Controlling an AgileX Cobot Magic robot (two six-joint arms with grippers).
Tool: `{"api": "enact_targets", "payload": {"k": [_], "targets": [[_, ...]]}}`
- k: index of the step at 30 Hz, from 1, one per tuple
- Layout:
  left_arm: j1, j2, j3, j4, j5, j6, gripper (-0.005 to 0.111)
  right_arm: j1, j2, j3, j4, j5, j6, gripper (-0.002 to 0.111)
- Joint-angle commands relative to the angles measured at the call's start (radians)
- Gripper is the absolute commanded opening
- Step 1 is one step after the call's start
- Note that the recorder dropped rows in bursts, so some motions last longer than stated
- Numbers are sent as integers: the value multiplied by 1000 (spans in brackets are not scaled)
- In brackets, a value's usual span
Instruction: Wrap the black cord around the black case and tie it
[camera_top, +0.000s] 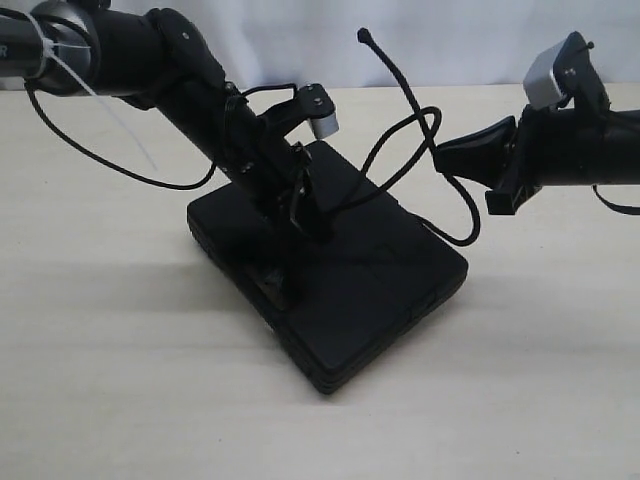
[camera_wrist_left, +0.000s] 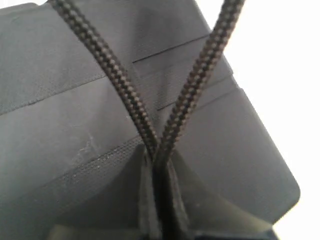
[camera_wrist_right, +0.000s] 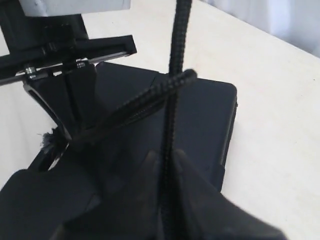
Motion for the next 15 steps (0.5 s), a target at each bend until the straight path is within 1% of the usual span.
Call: {"api": "enact_targets", "payload": {"k": [1,4,7,9,11,15], "targets": [[-1,-3,-2,-48,9,21,13,0,-5,1,27,38,-7,4],[-1,-3,-2,-48,9,19,30,0,-5,1,45,47,-7,4],[-1,-3,-2,-48,9,17,50,0,-5,1,70,60,-7,4],[-1,-6,-3,-48,9,17,59,0,-5,1,74,58,-7,4],[5,-21,-3,-46,6,17,62,0,-5,1,74,56,-7,4],[22,-91,-3,-56,-45,17,62,0,-5,1,74,54,-7,4]]}}
